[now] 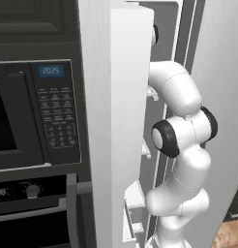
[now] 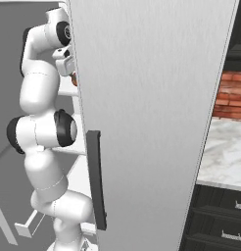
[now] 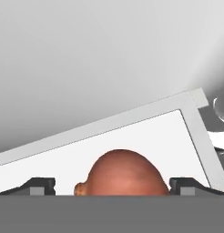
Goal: Take the tomato and onion out of the freezer and place them in the tupperware container on the counter. Then put the tupperware containing the vegetables back in the freezer.
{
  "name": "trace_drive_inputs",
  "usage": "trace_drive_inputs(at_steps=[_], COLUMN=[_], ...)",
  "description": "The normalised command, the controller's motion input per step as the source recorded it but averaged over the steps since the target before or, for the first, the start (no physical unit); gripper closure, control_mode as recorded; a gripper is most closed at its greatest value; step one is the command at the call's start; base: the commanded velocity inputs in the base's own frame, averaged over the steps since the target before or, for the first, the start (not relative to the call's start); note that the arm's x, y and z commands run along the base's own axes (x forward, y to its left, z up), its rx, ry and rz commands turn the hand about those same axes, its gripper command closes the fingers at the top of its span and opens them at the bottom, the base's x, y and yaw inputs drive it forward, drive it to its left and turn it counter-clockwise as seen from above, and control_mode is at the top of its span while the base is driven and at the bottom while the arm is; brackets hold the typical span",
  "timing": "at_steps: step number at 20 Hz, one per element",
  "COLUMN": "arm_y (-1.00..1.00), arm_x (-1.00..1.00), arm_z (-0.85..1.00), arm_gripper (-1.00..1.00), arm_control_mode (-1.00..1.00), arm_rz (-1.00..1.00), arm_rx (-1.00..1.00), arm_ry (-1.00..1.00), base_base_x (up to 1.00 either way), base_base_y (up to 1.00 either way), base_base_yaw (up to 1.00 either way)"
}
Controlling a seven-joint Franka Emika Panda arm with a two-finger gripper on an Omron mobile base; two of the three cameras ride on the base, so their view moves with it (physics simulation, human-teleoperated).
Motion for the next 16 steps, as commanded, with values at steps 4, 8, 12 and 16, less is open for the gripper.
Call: trace_drive_inputs(at_steps=[4, 8, 12, 16], arm_y=[0.0, 0.0, 0.0, 0.0], arm_x=[-0.39, -0.29, -0.06, 0.02], arm_z=[-0.09, -0.19, -0.27, -0.17], arm_gripper=[-1.0, -1.0, -1.0, -1.0], arm_control_mode=[-1.0, -1.0, -1.0, -1.0], arm_rz=[-0.05, -0.05, 0.0, 0.0], arm_rx=[0.1, 0.03, 0.0, 0.0], arm_ry=[0.01, 0.0, -0.01, -0.08], base_base_x=[0.0, 0.0, 0.0, 0.0], base_base_y=[0.0, 0.0, 0.0, 0.0], base_base_yaw=[0.0, 0.0, 0.0, 0.0])
